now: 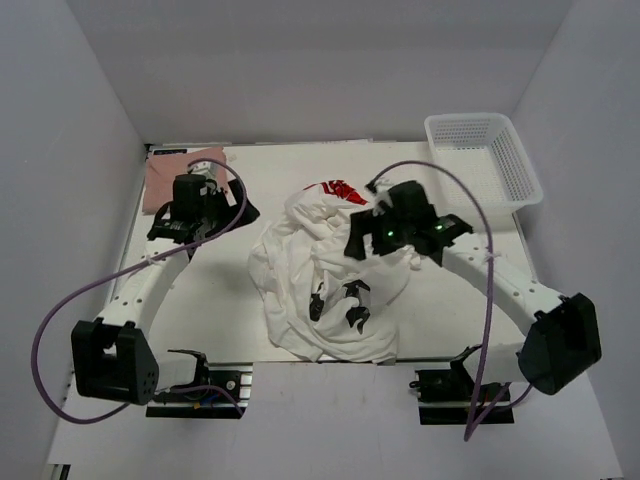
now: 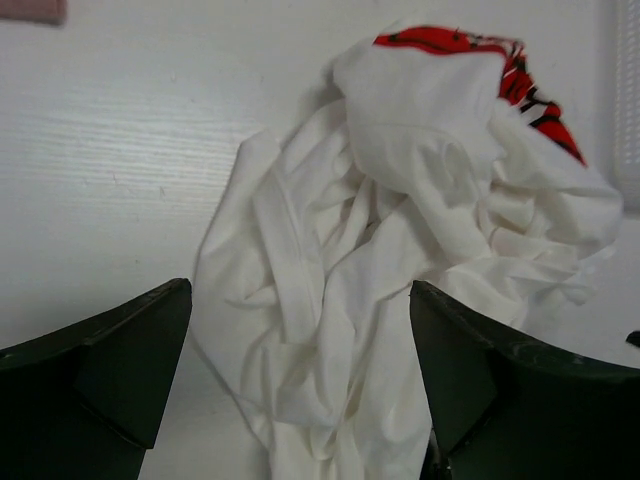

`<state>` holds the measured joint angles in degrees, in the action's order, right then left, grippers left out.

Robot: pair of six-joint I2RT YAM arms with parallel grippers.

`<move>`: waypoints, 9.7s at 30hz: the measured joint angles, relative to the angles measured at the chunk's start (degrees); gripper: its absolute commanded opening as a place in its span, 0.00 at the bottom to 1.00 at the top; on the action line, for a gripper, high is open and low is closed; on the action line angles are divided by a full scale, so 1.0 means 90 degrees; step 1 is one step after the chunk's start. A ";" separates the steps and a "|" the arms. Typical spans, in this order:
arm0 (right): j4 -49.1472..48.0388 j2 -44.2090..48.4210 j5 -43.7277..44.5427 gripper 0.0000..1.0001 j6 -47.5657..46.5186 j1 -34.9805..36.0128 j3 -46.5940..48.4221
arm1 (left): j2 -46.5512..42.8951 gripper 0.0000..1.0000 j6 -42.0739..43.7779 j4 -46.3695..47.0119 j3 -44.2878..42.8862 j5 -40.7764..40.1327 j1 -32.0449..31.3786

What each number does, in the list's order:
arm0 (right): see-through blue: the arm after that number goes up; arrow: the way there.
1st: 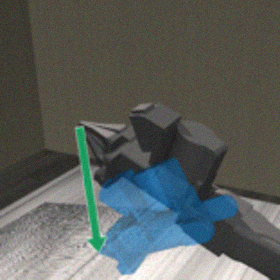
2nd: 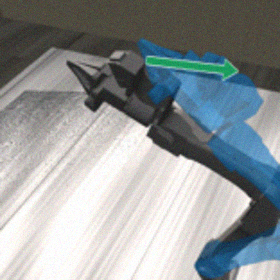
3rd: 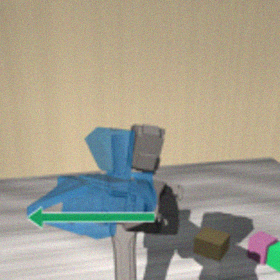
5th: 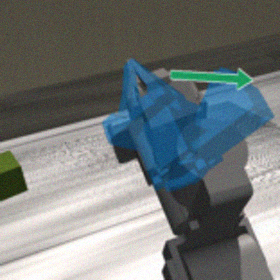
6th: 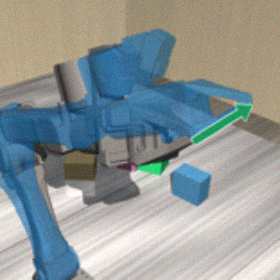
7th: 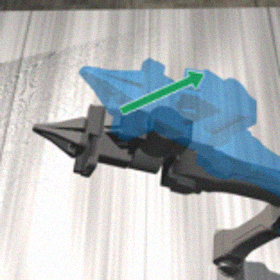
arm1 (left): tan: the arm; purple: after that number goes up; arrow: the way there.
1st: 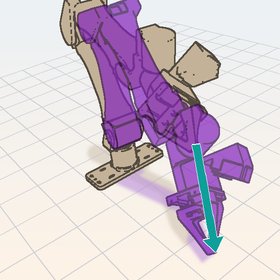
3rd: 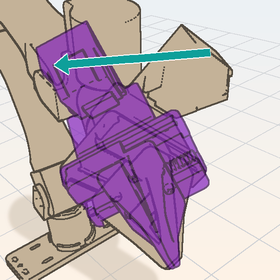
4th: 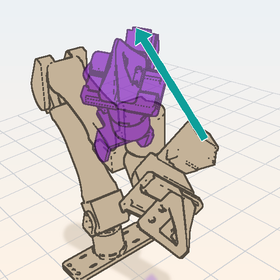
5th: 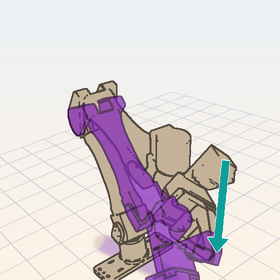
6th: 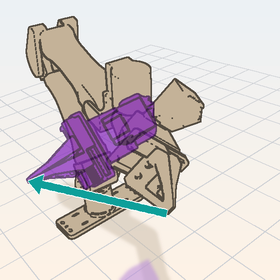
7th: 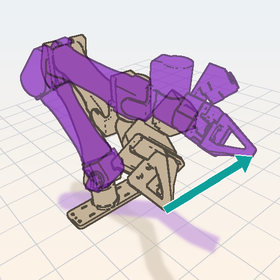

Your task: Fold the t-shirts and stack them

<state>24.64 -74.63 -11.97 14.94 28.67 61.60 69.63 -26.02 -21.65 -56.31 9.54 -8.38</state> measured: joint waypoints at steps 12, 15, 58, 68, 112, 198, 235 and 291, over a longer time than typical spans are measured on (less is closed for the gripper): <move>0.0202 -0.1984 0.1350 0.00 -0.0182 0.1953 -0.0287 | 0.0386 1.00 -0.0046 -0.0576 0.0311 0.0282 -0.0005; 0.0223 -0.1715 0.1690 0.00 -0.0092 0.1955 -0.0255 | 0.0250 1.00 -0.0066 -0.0593 0.0347 0.0274 -0.0005; -0.6088 -0.4245 0.5047 0.00 -0.4945 -0.2395 0.6594 | 0.0517 1.00 -0.0039 -0.0736 0.0376 -0.0017 -0.0005; -0.6006 -0.4932 0.5000 0.00 -0.4454 -0.2980 0.6392 | 0.0709 1.00 -0.0039 -0.0714 0.0376 0.0015 -0.0005; -0.6484 -0.4192 0.3407 0.00 -0.3621 -0.4095 0.4789 | 0.2225 1.00 -0.0124 -0.0066 -0.0100 0.0811 -0.0005; -0.4080 -0.3893 0.6125 0.00 -0.4022 -0.2671 0.6914 | 0.0712 1.00 -0.0483 -0.0376 0.0690 0.1020 -0.0066; -0.1188 -0.7050 0.3594 0.85 0.0323 -0.4148 0.6212 | 0.1814 1.00 -0.0712 -0.0622 -0.0036 0.0874 -0.0066; 0.0092 -0.2234 0.2176 0.00 -0.0865 0.1258 0.0891 | 0.1139 0.00 -0.0707 -0.0330 0.0199 -0.0175 -0.0197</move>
<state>25.47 -94.74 7.62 7.16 39.99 69.63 79.88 -32.38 -24.62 -54.52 7.97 -10.15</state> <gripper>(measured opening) 0.060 0.139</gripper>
